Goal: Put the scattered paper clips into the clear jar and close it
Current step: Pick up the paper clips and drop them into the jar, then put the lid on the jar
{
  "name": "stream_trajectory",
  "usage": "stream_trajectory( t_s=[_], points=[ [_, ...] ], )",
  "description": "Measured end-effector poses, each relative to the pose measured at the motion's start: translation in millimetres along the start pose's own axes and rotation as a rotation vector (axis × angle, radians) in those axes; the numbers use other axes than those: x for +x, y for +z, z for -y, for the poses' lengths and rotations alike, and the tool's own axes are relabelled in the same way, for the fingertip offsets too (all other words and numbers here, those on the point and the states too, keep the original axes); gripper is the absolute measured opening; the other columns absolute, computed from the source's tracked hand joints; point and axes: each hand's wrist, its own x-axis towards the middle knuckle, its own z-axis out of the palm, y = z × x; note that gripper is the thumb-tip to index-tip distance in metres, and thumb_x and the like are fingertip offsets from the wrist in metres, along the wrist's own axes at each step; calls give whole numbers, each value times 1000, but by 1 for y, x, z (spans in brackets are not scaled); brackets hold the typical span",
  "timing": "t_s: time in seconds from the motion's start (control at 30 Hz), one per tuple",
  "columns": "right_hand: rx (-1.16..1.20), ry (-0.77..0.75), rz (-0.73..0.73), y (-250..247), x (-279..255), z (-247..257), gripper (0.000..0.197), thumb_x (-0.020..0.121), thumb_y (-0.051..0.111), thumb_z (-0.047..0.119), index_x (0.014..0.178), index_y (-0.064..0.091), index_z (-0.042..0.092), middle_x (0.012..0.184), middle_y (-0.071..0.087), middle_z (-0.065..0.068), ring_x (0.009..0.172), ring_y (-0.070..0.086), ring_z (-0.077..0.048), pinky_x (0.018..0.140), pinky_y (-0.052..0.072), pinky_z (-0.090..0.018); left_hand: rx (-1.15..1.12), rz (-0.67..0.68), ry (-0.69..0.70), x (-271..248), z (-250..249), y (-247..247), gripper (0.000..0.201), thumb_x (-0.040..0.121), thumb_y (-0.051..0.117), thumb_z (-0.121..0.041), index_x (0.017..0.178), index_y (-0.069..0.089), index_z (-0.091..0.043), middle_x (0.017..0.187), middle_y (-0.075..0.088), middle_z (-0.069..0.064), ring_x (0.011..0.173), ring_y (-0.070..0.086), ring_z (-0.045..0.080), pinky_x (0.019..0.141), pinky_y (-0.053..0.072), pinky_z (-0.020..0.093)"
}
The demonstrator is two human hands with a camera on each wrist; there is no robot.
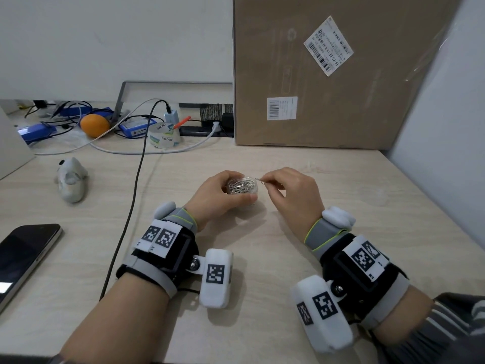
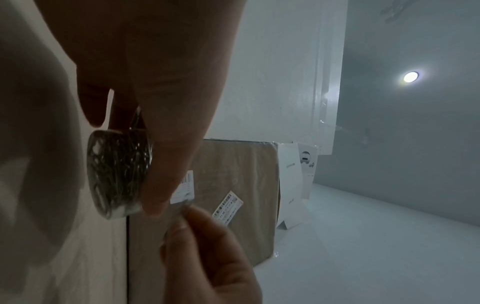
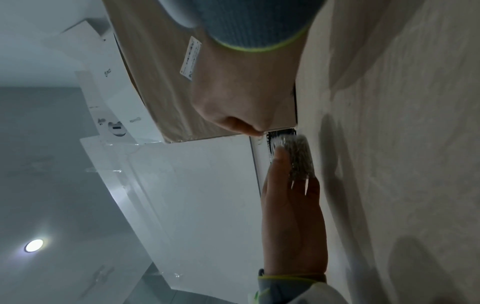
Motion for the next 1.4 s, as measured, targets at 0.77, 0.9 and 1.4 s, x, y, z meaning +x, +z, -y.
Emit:
stream_trajectory(
  t_s=[0.77,0.9,1.4],
  points=[
    [-445,491,-35,-38,3,-40,29,84,56,30,112,62,23,118,63,-5,117,47,-30,101,29,-42,-100,39,39,-10,-8,12,49,74,79,-23,119,59,-21,114,65,0,92,65,14,88,54,27],
    [-624,815,86,-64,-4,-69,46,84,55,28,129,45,20,143,37,-10,139,18,-34,113,8,-57,-141,22,49,-12,-9,13,43,77,77,-24,116,58,-21,111,64,-3,89,64,12,85,53,24],
    [-646,1010,321,-66,-7,-90,34,89,46,24,120,44,9,131,36,-19,121,33,-39,99,32,-48,-61,27,34,-9,-3,13,51,76,78,-27,122,56,-22,115,65,-2,101,65,18,91,53,30]
  ],
)
